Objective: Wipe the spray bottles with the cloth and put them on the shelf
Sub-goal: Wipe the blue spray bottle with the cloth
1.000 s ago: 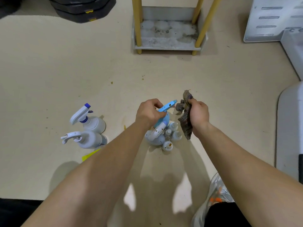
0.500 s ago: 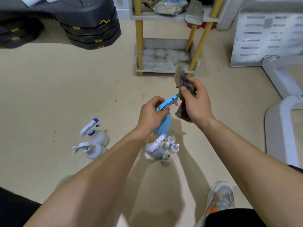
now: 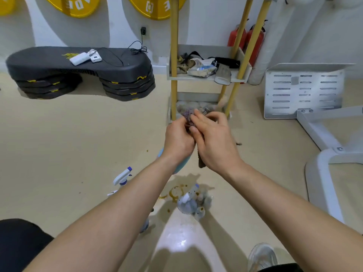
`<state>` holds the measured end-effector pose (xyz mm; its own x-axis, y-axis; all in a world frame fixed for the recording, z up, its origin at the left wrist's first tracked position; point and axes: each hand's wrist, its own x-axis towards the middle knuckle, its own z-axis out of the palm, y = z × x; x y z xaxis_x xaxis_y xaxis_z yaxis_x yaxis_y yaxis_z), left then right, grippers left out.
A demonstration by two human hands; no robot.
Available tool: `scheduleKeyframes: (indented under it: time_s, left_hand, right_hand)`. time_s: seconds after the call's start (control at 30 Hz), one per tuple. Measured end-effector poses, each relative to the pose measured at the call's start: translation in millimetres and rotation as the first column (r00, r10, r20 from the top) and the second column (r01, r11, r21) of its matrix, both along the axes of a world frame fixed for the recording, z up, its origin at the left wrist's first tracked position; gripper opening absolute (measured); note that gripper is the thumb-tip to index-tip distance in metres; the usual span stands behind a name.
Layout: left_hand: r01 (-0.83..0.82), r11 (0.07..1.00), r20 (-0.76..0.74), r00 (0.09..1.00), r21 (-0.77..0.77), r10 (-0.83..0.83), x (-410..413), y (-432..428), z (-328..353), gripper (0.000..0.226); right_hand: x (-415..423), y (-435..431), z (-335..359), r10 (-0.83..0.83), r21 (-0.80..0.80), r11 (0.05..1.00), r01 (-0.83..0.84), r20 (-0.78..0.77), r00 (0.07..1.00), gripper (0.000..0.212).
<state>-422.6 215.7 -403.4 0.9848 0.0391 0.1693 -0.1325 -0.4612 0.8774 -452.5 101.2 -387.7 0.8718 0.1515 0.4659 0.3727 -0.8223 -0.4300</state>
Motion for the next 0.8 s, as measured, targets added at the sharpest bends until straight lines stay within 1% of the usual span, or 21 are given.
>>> scheduleKeyframes:
  time_s: [0.1,0.17,0.2,0.27,0.33,0.4,0.47,0.5,0.57,0.63,0.67,0.7,0.73,0.77,0.8]
  left_hand:
    - [-0.057,0.997,-0.014,0.998,0.059,0.058,-6,4,7,0.013]
    - [-0.055,0.997,-0.019,0.998,0.052,0.056,-13,6,12,0.012]
    - [-0.053,0.998,-0.024,0.998,0.025,0.054,-15,7,13,0.012]
    - [-0.029,0.995,-0.026,0.999,-0.095,0.026,-22,10,18,0.019]
    - [-0.001,0.981,-0.012,1.0,-0.192,-0.001,-26,13,21,0.018]
    - [0.027,0.979,-0.025,0.999,-0.202,-0.032,-30,12,22,0.011]
    - [0.053,0.978,-0.041,0.997,-0.201,-0.062,-35,11,25,0.01]
    - [0.068,0.973,-0.046,0.996,-0.221,-0.08,-37,10,25,0.01]
    - [0.088,0.956,-0.058,0.992,-0.28,-0.108,-40,10,26,0.013]
    - [0.077,0.947,-0.07,0.992,-0.312,-0.104,-42,12,26,0.014]
    - [0.067,0.946,-0.069,0.993,-0.316,-0.093,-42,13,28,0.015]
    - [0.055,0.944,-0.067,0.994,-0.326,-0.081,-42,16,30,0.015]
    - [0.048,0.937,-0.064,0.995,-0.346,-0.075,-41,19,33,0.014]
    - [0.043,0.929,-0.065,0.995,-0.366,-0.072,-39,23,37,0.012]
    - [0.042,0.923,-0.07,0.995,-0.381,-0.074,-36,28,42,0.009]
  right_hand:
    - [-13,7,7,0.083,-0.014,0.997,-0.082,0.088,0.993,0.037]
    - [-18,4,13,0.161,0.017,0.986,-0.163,0.096,0.982,0.038]
    - [-20,1,17,0.201,0.044,0.978,-0.205,0.094,0.975,0.039]
    - [-26,-4,22,0.263,0.069,0.96,-0.27,0.103,0.959,0.039]
    - [-24,-11,24,0.301,0.049,0.949,-0.311,0.15,0.942,0.038]
    - [-15,-22,22,0.306,-0.078,0.952,-0.296,0.23,0.924,0.037]
    - [-8,-32,19,0.299,-0.237,0.943,-0.233,0.302,0.905,0.037]
    - [-7,-36,18,0.29,-0.291,0.936,-0.197,0.323,0.901,0.035]
    - [-6,-47,19,0.263,-0.36,0.922,-0.144,0.305,0.915,0.03]
    - [-3,-62,21,0.202,-0.407,0.909,-0.091,0.239,0.95,0.035]
    - [-1,-70,22,0.15,-0.401,0.914,-0.059,0.201,0.968,0.034]
    - [-1,-76,24,0.078,-0.356,0.934,-0.017,0.156,0.985,0.03]
    - [-2,-81,24,-0.009,-0.263,0.964,0.035,0.098,0.995,0.027]
    - [-5,-84,25,-0.09,-0.137,0.986,0.093,0.028,0.996,0.027]
    - [-7,-85,27,-0.158,0.015,0.987,0.159,-0.054,0.986,0.027]
